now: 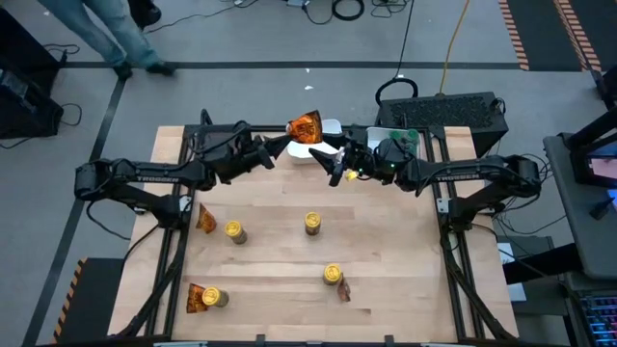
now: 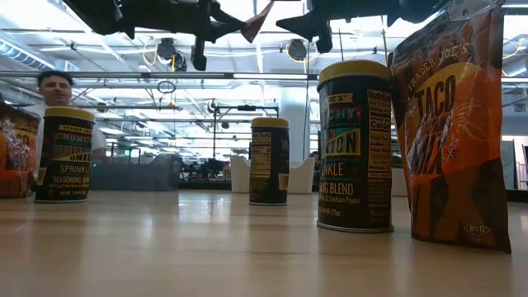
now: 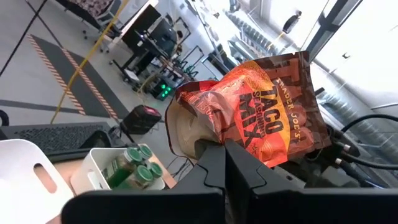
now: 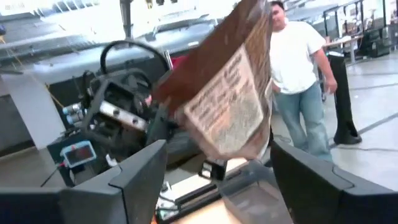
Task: Sort spices by type
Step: Put the top right orange seasoning bag into the left white bin
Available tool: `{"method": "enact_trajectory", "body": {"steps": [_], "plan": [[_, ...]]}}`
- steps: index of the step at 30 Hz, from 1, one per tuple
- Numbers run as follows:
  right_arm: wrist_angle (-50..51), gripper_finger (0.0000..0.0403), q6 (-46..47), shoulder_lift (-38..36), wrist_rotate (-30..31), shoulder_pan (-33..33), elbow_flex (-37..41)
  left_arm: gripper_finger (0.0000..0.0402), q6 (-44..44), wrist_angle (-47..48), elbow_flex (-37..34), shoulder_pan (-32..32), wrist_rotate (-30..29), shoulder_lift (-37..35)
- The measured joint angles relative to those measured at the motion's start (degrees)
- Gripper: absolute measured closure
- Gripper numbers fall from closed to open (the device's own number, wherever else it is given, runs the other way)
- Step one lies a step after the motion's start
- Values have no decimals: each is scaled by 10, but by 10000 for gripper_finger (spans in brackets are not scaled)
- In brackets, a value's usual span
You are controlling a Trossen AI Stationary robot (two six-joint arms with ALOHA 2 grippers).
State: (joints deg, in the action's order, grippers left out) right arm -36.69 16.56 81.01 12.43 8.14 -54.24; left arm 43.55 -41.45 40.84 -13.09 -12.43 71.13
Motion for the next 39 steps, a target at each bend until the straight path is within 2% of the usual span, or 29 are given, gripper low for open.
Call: {"method": "enact_trajectory", "body": {"steps": [13, 18, 24, 30, 39], "plan": [[-4, 139, -10, 0, 32, 0, 0, 402, -10, 1, 0, 18, -24, 0], [-2, 161, -9, 0, 52, 0, 0, 402, -23, 0, 0, 29, -36, 0], [-2, 204, -4, 0, 53, 0, 0, 402, -26, 2, 0, 35, -47, 0], [-2, 256, 38, 0, 53, 0, 0, 401, -78, 2, 0, 43, -53, 0], [-3, 383, 54, 0, 53, -2, 0, 402, -129, 3, 0, 47, -57, 0]]}}
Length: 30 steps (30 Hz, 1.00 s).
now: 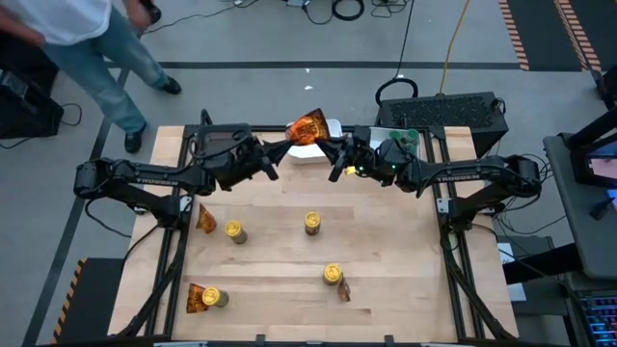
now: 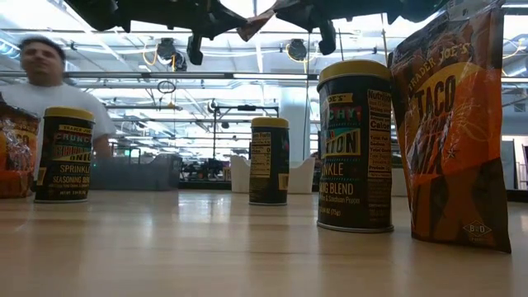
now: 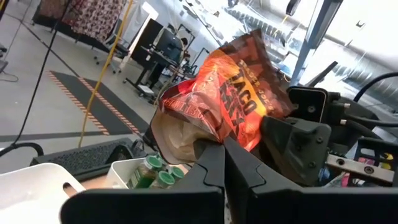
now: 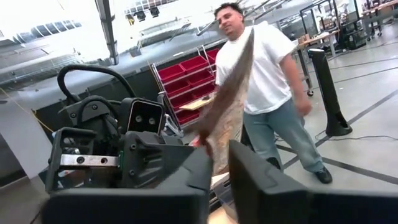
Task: Sort spices by type
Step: Put the top right orange seasoning bag into the left white bin
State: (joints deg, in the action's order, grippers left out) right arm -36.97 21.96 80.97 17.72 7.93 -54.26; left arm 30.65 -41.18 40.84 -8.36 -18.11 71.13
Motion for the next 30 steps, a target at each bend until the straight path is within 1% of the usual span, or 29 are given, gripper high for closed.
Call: {"method": "enact_trajectory", "body": {"steps": [2, 5, 12, 17, 20, 25, 30], "plan": [[-1, 396, -5, 0, 0, -3, 0, 401, 0, 0, 0, 0, 0, 0], [-1, 400, -6, 0, 0, -5, 0, 396, -1, 0, 0, 0, 0, 0], [-1, 403, -19, 0, 3, -13, 0, 384, -3, 2, 0, 0, 5, 0], [-1, 403, -28, -1, 3, -17, 0, 373, -30, 2, 0, 2, 18, 0], [-1, 403, -36, -1, 4, -17, 0, 350, -33, 2, 0, 2, 25, 0], [3, 403, -38, -1, 4, -16, 0, 291, -74, 2, 0, 2, 53, 0], [8, 403, -38, -1, 2, -20, 0, 242, -74, 19, 0, -2, 78, 0]]}}
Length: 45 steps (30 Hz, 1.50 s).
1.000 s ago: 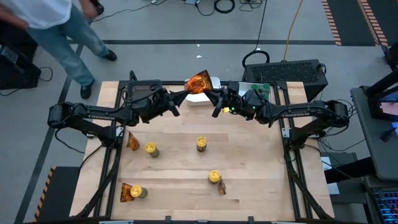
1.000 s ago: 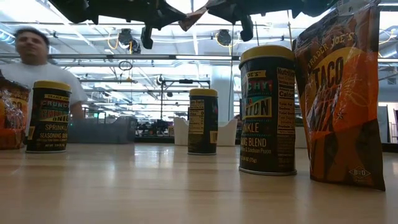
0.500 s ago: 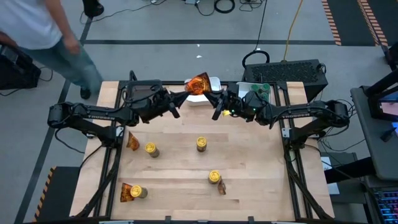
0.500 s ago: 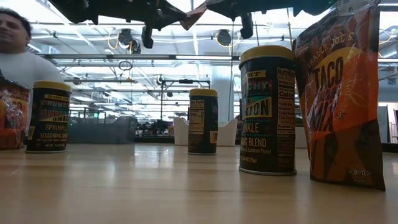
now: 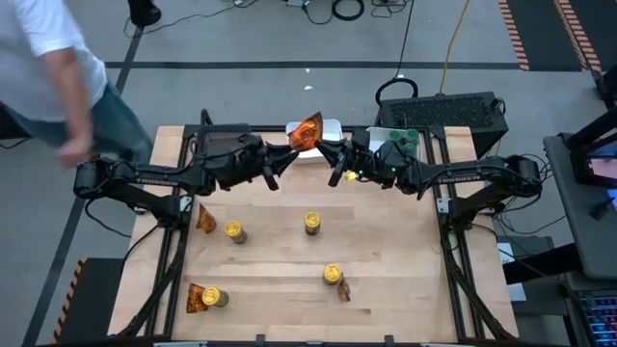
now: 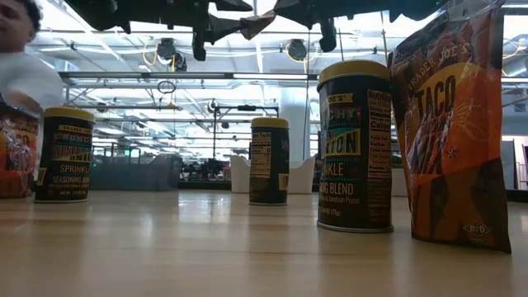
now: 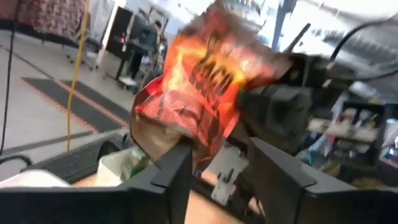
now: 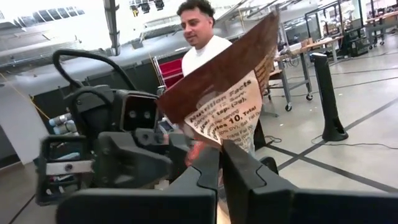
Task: Sort spices by type
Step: Put the top right orange seasoning bag into the left white bin
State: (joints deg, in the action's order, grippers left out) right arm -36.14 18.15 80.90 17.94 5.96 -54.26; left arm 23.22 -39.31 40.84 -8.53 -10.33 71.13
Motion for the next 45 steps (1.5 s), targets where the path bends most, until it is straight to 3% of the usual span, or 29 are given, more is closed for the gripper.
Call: {"method": "enact_trajectory", "body": {"steps": [7, 11, 17, 26, 33, 39, 45], "plan": [[34, 403, 0, 0, -2, -18, 0, 228, -4, 69, 0, -1, 16, 0], [54, 403, 0, 0, -1, -29, 0, 228, -59, 83, 0, -1, 28, -3], [58, 403, -13, 0, 12, -43, 0, 228, -126, 162, 0, -1, 69, -51], [56, 403, -28, 0, 17, -44, 0, 228, -137, 342, 0, -25, 58, -129], [78, 403, -25, 0, 15, -44, 0, 228, -153, 364, 0, -36, 57, -159], [204, 402, 13, -18, 14, -53, 0, 228, -150, 383, 0, -38, 94, -165], [521, 402, 122, -90, -13, -56, 0, 228, -145, 412, 0, -37, 121, -164]]}}
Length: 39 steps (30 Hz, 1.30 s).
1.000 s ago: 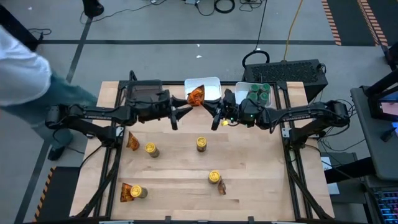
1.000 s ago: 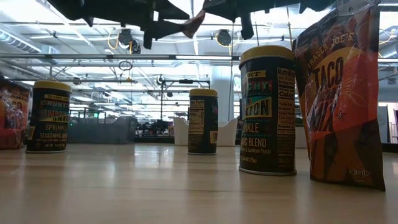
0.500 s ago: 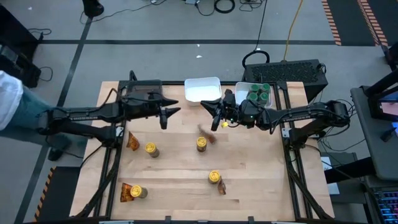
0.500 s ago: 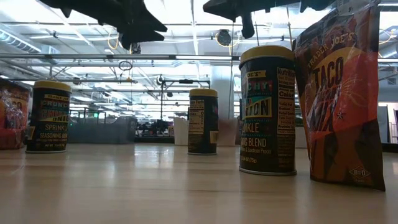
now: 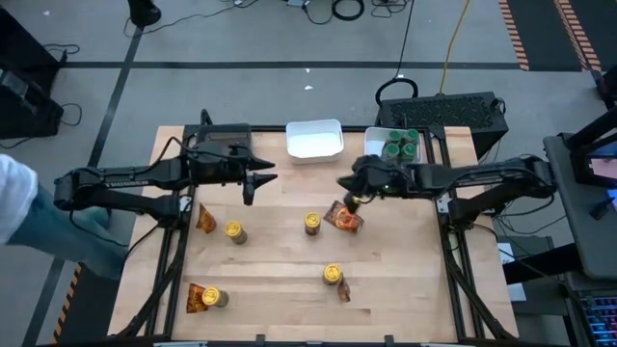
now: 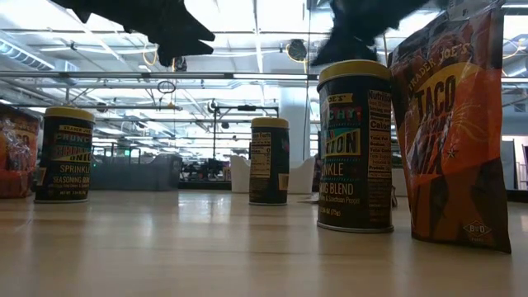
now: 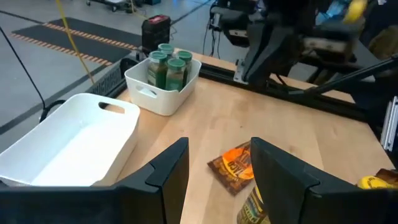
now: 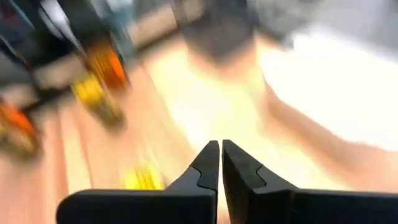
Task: Sort spices by type
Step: Put the top right orange seasoning bag into the left white bin
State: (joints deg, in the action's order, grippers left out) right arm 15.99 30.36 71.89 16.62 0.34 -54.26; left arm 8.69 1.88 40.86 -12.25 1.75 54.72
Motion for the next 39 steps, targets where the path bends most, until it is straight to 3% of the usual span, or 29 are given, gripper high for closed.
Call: {"method": "enact_trajectory", "body": {"steps": [4, 7, 9, 16, 23, 31, 39], "plan": [[172, 399, 29, -15, -67, -4, 0, 228, 0, -11, 0, 0, 0, 1], [221, 379, 32, -6, -75, -13, 0, 228, 0, -25, 0, 0, 0, 9], [216, 357, 39, 9, -74, -6, 0, 228, 0, -39, 0, 0, 0, 16], [147, 250, 52, 102, -156, 60, 0, 228, 15, -62, 0, 0, 26, 47], [113, 170, 27, 183, -168, 52, 0, 228, 30, -55, 0, 0, 39, 51], [57, 163, 2, 239, -156, 45, 0, 228, 31, -55, 0, 0, 41, 52], [63, 167, -36, 240, -60, 28, 0, 228, 30, -54, 0, 0, 41, 51]]}}
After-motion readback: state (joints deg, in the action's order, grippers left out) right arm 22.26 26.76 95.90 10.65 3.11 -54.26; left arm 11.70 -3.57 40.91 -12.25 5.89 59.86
